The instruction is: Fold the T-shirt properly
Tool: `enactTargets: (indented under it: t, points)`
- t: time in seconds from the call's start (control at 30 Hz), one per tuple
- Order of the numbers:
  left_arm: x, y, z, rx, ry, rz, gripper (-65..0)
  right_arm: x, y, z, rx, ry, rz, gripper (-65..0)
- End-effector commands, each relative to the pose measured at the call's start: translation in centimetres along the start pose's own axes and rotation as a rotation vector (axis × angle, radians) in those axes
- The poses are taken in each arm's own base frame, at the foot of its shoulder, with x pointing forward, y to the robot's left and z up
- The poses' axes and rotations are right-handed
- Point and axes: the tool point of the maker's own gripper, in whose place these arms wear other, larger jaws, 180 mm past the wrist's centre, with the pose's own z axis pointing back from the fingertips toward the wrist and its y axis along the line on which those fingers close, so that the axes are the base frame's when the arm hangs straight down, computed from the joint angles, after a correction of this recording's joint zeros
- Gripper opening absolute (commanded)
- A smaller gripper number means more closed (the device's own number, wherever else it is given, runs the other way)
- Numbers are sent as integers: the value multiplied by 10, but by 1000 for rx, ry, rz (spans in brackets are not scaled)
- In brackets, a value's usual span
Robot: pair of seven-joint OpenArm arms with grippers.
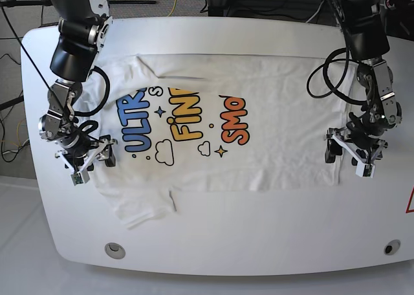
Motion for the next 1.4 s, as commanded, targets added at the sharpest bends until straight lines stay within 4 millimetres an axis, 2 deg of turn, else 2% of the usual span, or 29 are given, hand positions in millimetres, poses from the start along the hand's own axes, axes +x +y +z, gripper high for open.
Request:
enactTargets:
  t: [0.0,0.23,0.27,0.33,0.37,0.57,0.77,1.03,1.37]
  points:
    - [20,7,1,8,-44,-7,-196,27,-11,2,-14,-84,-9,-260]
    - [9,9,-7,4,-4,13,-201,18,-11,-5,-2,-78,-43,-259]
    - [-55,-7,-7,-24,144,43,-200,-78,43,-17,91,119,-115,-257]
    - [-73,-8,-3,-27,178,51,-200,-94,54,-17,107,142,-126,-257]
    - [-80,-8,-1,-27,191,51,-200,-90,56,-18,108,133,-121,-257]
    - [-68,-7,2,-20,160,32,-200,-81,56,-16,102,110,-96,-257]
    - [-34,28,21,70,49,69,-196,-82,58,-17,105,112,-99,-257]
    - [-4,52,31,122,-16,61,-195,-87,59,-16,105,121,-100,-257]
    - [19,55,29,126,-61,57,-195,-86,57,-15,101,136,-93,-257]
